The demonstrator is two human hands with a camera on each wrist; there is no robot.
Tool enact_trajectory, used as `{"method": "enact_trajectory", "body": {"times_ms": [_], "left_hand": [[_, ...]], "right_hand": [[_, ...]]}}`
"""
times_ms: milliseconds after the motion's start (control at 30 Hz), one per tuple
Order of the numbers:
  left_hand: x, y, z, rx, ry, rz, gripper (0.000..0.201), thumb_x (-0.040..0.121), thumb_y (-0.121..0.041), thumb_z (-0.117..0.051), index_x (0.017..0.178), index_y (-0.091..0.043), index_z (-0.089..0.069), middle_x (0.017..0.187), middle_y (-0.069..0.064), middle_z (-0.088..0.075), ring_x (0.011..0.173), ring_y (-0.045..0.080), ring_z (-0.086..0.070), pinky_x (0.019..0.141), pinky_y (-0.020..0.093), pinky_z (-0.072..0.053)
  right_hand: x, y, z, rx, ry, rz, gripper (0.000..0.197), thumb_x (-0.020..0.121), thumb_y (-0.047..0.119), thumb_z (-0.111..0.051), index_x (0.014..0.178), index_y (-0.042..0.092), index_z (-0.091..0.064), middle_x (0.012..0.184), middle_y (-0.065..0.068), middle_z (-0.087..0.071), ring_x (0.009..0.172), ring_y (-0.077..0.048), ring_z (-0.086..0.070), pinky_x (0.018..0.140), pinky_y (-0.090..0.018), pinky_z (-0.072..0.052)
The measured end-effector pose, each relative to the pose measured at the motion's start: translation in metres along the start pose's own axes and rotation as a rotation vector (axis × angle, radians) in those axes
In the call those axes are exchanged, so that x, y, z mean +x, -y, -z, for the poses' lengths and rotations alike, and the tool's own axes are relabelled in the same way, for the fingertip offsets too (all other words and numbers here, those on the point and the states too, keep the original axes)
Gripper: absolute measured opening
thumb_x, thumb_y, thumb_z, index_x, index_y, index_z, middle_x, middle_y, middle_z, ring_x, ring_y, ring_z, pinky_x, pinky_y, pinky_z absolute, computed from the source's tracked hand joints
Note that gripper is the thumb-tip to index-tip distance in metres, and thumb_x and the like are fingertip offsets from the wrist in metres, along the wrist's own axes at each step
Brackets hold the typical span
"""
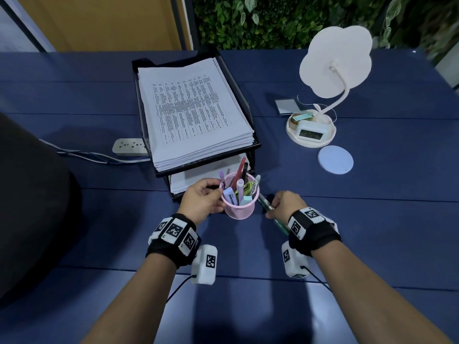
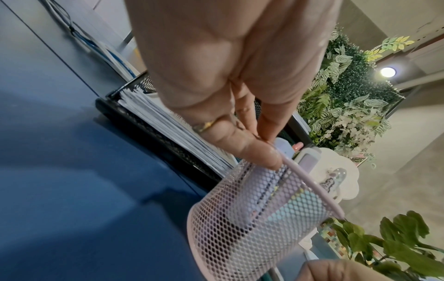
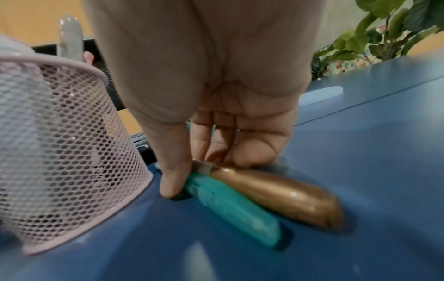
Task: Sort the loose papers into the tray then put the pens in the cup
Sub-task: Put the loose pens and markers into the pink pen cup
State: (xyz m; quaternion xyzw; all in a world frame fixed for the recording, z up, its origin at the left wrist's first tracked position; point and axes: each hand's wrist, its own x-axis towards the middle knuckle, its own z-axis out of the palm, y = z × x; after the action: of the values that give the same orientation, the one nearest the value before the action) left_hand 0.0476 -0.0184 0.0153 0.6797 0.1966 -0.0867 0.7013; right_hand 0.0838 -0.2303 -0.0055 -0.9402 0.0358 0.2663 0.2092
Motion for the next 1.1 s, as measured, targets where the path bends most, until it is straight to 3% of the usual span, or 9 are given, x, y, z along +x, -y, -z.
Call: {"method": "enact_trajectory", "body": {"times_ms": [167,333,400,500,633,733,867,1033,1100], "left_hand": [[-0.007,0.003,0.003,0.001,-0.006,-0.002,0.013,0.092,-0.001,-0.057,0.102,-0.009,-0.058,0.072,0.013,-0.061,0.046,0.008,-0.061,0.049,0.021,-0.055],[-0.01,0.002,0.005,-0.015,-0.013,0.005,0.014,0.091,-0.001,-0.058,0.103,-0.009,-0.059,0.071,0.011,-0.061,0.046,0.009,-0.061,0.05,0.022,-0.055],[-0.01,0.001,0.005,-0.025,-0.011,0.012,0.012,0.091,-0.001,-0.058,0.101,-0.009,-0.059,0.07,0.009,-0.062,0.046,0.009,-0.061,0.051,0.022,-0.055],[-0.011,-0.002,0.005,-0.03,-0.002,0.025,0.008,0.091,-0.002,-0.059,0.095,-0.008,-0.059,0.066,0.007,-0.063,0.045,0.009,-0.061,0.051,0.022,-0.055],[-0.013,-0.004,0.006,-0.042,0.016,0.045,0.006,0.091,-0.003,-0.059,0.093,-0.009,-0.06,0.071,0.011,-0.064,0.046,0.009,-0.061,0.052,0.022,-0.055],[-0.014,-0.004,0.006,-0.047,0.017,0.055,0.007,0.09,-0.003,-0.06,0.093,-0.009,-0.059,0.072,0.012,-0.064,0.046,0.009,-0.062,0.053,0.023,-0.056],[-0.015,-0.004,0.006,-0.057,0.025,0.061,0.008,0.09,-0.002,-0.06,0.094,-0.009,-0.059,0.066,0.009,-0.065,0.046,0.009,-0.062,0.054,0.023,-0.056],[-0.014,-0.005,0.007,-0.049,0.037,0.062,0.009,0.09,-0.002,-0.059,0.091,-0.011,-0.059,0.055,0.001,-0.066,0.046,0.009,-0.062,0.053,0.023,-0.056],[-0.014,-0.005,0.007,-0.051,0.035,0.064,0.01,0.091,-0.001,-0.059,0.09,-0.011,-0.059,0.055,0.001,-0.066,0.046,0.009,-0.062,0.053,0.023,-0.056]], "right_hand": [[-0.006,-0.001,-0.008,0.067,-0.012,-0.039,0.022,0.076,0.024,-0.075,0.085,0.012,-0.059,0.09,-0.009,-0.064,0.082,-0.024,-0.057,0.067,-0.027,-0.042],[-0.008,-0.005,0.001,0.22,-0.204,-0.054,0.016,0.083,0.024,-0.066,0.089,0.011,-0.059,0.085,-0.006,-0.059,0.084,-0.027,-0.058,0.068,-0.027,-0.041],[-0.007,-0.005,0.013,0.35,-0.303,0.006,0.014,0.085,0.021,-0.064,0.091,0.01,-0.059,0.084,-0.006,-0.059,0.086,-0.029,-0.06,0.074,-0.032,-0.047],[-0.013,-0.001,0.036,0.707,-0.421,0.173,0.015,0.083,0.015,-0.064,0.084,0.026,-0.054,0.081,-0.004,-0.063,0.082,-0.031,-0.066,0.082,-0.047,-0.054],[-0.028,0.017,0.065,1.051,-0.542,0.346,0.025,0.091,-0.001,-0.053,0.085,0.024,-0.047,0.084,-0.006,-0.058,0.07,-0.016,-0.065,0.071,-0.028,-0.056],[-0.038,0.034,0.073,1.154,-0.505,0.456,0.022,0.094,0.0,-0.049,0.087,0.021,-0.048,0.081,-0.001,-0.057,0.071,-0.013,-0.067,0.07,-0.026,-0.057],[-0.039,0.047,0.061,1.027,-0.412,0.515,0.023,0.091,0.002,-0.055,0.087,0.024,-0.052,0.082,-0.002,-0.06,0.082,-0.025,-0.066,0.077,-0.036,-0.057],[-0.034,0.052,0.043,0.67,-0.368,0.489,0.01,0.087,0.01,-0.061,0.091,0.018,-0.056,0.072,0.012,-0.06,0.069,-0.005,-0.058,0.081,-0.03,-0.049],[-0.032,0.052,0.039,0.542,-0.334,0.478,0.008,0.09,0.017,-0.058,0.096,0.014,-0.055,0.075,0.009,-0.062,0.072,-0.009,-0.058,0.081,-0.029,-0.048]]}}
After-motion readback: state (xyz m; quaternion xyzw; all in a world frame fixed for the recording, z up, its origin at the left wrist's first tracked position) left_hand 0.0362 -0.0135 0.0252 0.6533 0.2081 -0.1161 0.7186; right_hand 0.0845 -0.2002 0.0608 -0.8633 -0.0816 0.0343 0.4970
